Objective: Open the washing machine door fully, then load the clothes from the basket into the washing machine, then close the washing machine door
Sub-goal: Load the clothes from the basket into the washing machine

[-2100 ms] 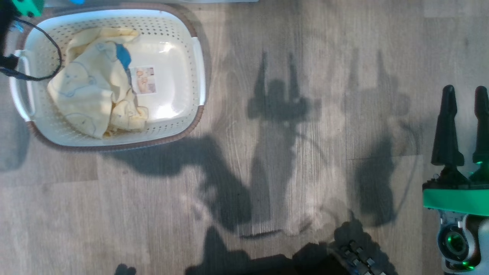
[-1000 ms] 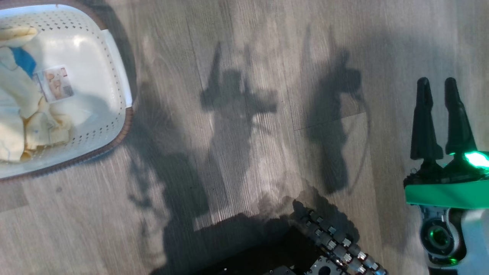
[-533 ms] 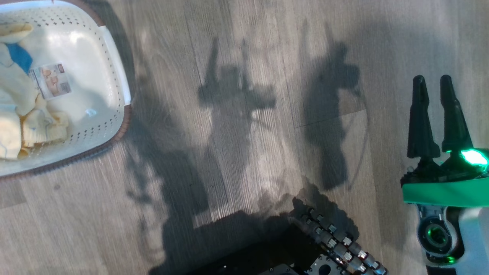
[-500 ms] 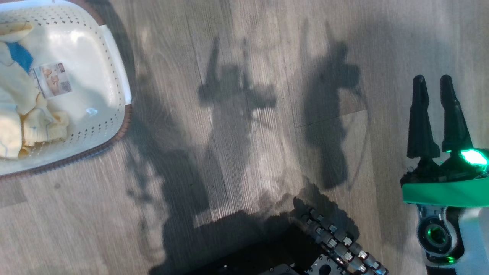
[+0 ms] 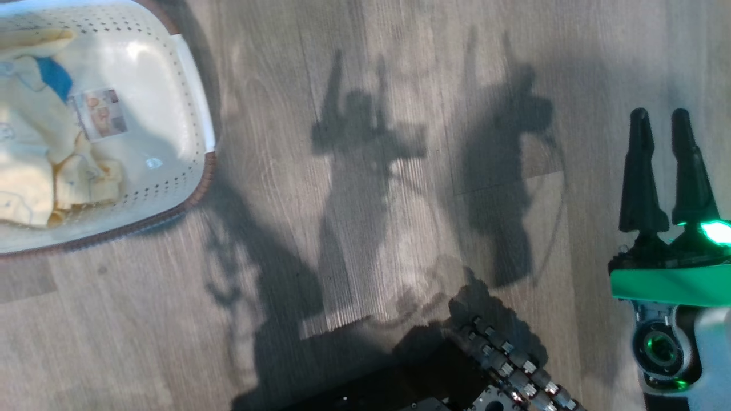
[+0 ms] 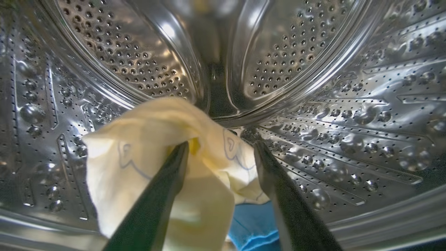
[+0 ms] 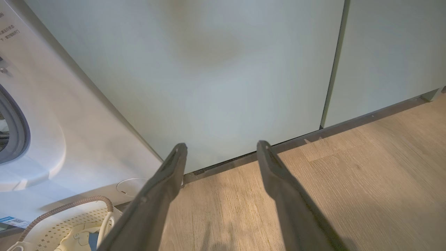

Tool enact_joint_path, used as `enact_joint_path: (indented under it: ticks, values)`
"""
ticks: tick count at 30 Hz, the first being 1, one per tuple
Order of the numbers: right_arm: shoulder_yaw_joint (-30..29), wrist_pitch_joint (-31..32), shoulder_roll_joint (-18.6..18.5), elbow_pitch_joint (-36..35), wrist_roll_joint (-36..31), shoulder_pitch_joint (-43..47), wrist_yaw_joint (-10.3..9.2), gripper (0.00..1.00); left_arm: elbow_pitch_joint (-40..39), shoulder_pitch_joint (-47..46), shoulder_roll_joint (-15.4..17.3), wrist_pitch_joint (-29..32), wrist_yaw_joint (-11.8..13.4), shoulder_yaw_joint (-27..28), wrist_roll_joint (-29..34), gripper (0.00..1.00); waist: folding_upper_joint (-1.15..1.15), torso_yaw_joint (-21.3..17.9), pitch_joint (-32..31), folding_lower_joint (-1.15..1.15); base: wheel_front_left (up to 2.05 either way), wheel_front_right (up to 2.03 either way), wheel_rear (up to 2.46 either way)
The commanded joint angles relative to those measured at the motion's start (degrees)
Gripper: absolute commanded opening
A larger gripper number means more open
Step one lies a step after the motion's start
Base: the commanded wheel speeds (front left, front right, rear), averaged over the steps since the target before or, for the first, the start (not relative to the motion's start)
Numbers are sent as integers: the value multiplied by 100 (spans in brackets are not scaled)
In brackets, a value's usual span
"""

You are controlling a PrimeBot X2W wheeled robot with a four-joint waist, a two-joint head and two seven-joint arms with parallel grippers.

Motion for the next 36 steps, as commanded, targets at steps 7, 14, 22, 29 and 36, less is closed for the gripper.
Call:
enact_joint_path:
  ticks: [7, 14, 22, 29, 36]
  values:
    - [-105, -37, -86, -170, -213, 33, -16, 100, -217, 470, -27, -332, 177, 121, -246, 100, 0, 296, -229, 0, 0, 0, 0]
    - [-256, -37, -86, -203, -511, 139, -16, 100, -1036, 1777, -74, -931, 457, 351, -579, 100, 0, 603, -577, 0, 0, 0, 0]
    - [-455, -37, -86, -241, -755, 277, -16, 100, -3114, 3815, 57, -1193, 1139, 734, -884, 100, 0, 886, -918, 0, 0, 0, 0]
    - [-599, -37, -86, -283, -996, 421, -16, 100, -5280, 6002, -1, -1260, 2112, 1021, -893, 100, 0, 1160, -1205, 0, 0, 0, 0]
    - [-720, -37, -86, -287, -1244, 596, -16, 100, -6536, 7487, -309, -1345, 2735, 930, -684, 100, 0, 1471, -1530, 0, 0, 0, 0]
